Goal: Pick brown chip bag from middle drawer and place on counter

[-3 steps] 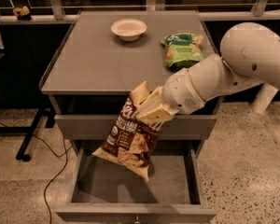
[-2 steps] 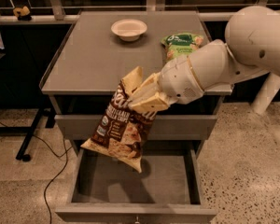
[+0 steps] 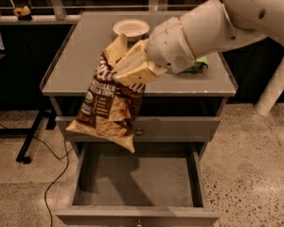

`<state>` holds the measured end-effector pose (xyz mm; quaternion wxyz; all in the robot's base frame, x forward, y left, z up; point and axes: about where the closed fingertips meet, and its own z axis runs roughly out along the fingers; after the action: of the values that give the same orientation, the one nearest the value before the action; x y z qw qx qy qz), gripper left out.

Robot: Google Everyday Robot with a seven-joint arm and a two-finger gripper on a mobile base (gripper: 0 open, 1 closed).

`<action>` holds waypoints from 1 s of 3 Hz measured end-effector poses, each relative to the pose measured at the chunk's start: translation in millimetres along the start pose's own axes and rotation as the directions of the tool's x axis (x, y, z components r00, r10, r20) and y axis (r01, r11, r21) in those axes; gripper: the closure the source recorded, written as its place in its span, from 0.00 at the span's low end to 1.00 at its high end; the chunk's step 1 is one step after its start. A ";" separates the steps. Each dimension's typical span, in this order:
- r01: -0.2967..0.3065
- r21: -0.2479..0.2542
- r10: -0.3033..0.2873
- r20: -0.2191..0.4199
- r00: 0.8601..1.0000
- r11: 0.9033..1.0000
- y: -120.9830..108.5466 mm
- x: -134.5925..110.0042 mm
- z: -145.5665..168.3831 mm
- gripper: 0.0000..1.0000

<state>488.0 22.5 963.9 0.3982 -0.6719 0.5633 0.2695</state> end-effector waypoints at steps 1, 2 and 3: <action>-0.010 0.036 0.009 0.018 1.000 0.999 -37.3 -14.2 4.1 1.00; -0.027 0.070 0.027 0.010 1.000 0.997 -73.4 -23.7 7.8 1.00; -0.042 0.101 0.043 -0.012 0.999 0.994 -98.7 -18.4 7.1 1.00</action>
Offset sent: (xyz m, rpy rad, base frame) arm 0.1105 0.0318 0.0501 0.0262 -0.0215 -0.1261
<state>580.4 43.1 997.8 0.4219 -0.6407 0.5932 0.2442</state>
